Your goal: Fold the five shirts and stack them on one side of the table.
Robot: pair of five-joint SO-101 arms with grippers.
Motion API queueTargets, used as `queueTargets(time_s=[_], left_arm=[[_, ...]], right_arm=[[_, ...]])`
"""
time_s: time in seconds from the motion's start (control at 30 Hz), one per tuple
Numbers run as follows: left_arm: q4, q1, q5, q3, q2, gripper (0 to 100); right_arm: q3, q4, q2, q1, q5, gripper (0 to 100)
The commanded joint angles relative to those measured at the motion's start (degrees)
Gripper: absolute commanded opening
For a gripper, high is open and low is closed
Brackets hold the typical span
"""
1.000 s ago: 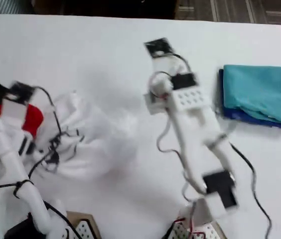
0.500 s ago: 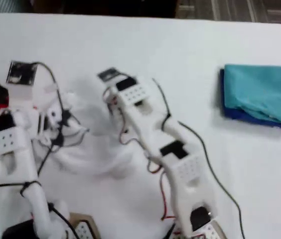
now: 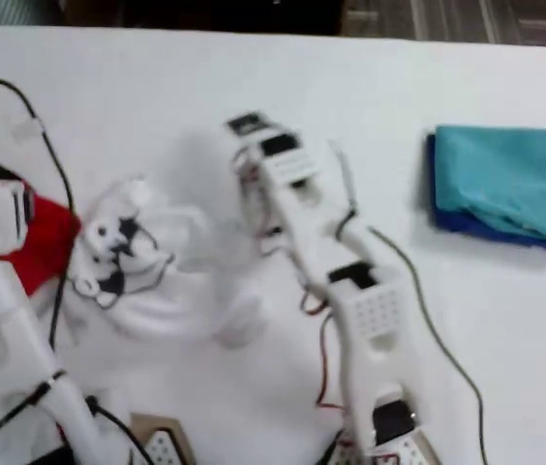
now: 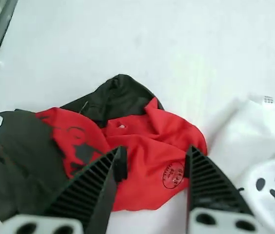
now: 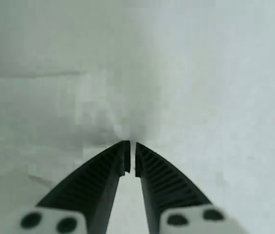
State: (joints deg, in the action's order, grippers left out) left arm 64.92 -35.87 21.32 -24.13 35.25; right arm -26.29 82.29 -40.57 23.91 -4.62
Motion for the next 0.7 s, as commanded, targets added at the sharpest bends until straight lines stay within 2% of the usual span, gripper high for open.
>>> queueTargets(time_s=[0.0, 0.17, 0.37, 0.47, 0.67], left_arm=[[-4.13, 7.56, -0.62, -5.14, -3.34, 21], [-15.03, 14.86, -0.62, -7.25, -17.23, 21], [-15.03, 14.33, -5.45, 10.68, -39.65, 21], [-9.49, 13.71, -9.93, 24.92, -50.2, 21], [11.16, 16.18, -13.8, 47.43, -66.46, 21]], right_arm=[[-3.52, 0.57, 8.57, -6.02, 0.44, 2.1], [-3.43, 3.74, 14.64, -9.1, -4.31, 2.1], [-3.43, 5.67, 14.81, -1.45, -4.22, 4.6], [-3.43, 5.67, 14.81, -0.31, -4.22, 10.4], [-3.25, 5.76, 14.81, -0.75, -4.66, 15.9]])
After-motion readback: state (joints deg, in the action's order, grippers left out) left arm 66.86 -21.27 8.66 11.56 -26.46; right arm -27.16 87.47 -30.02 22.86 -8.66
